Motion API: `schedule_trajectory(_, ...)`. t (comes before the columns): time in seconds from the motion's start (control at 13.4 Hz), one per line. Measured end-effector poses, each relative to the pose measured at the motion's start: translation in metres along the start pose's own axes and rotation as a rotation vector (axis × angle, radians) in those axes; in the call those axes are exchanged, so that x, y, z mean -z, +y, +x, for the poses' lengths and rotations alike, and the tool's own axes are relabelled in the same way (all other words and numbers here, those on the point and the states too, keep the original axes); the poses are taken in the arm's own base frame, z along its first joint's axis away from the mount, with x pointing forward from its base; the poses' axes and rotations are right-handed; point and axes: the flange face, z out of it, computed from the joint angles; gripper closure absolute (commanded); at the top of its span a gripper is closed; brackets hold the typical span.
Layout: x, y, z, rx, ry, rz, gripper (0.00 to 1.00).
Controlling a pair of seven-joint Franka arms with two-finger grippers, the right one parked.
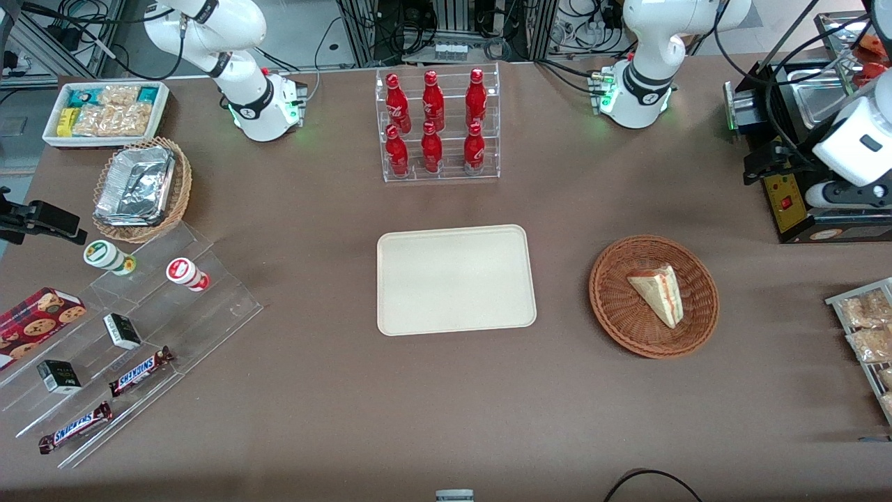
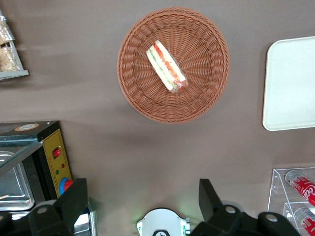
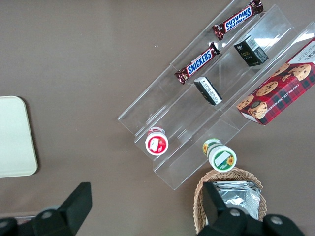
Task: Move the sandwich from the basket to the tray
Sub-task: 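Move the left gripper over the wrapped sandwich in the wicker basket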
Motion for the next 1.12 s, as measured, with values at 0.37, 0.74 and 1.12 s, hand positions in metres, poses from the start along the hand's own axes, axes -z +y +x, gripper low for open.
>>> schedule_trajectory(0.37,-0.008,0.004,0.001,-0.008,-0.016,0.000,0.00)
schedule_trajectory(0.74,-0.071,0.013,0.032,-0.022,-0.071,-0.005,0.00)
schedule_trajectory(1.12,-0.152,0.020,0.050,-0.034,-0.058,-0.005,0.00)
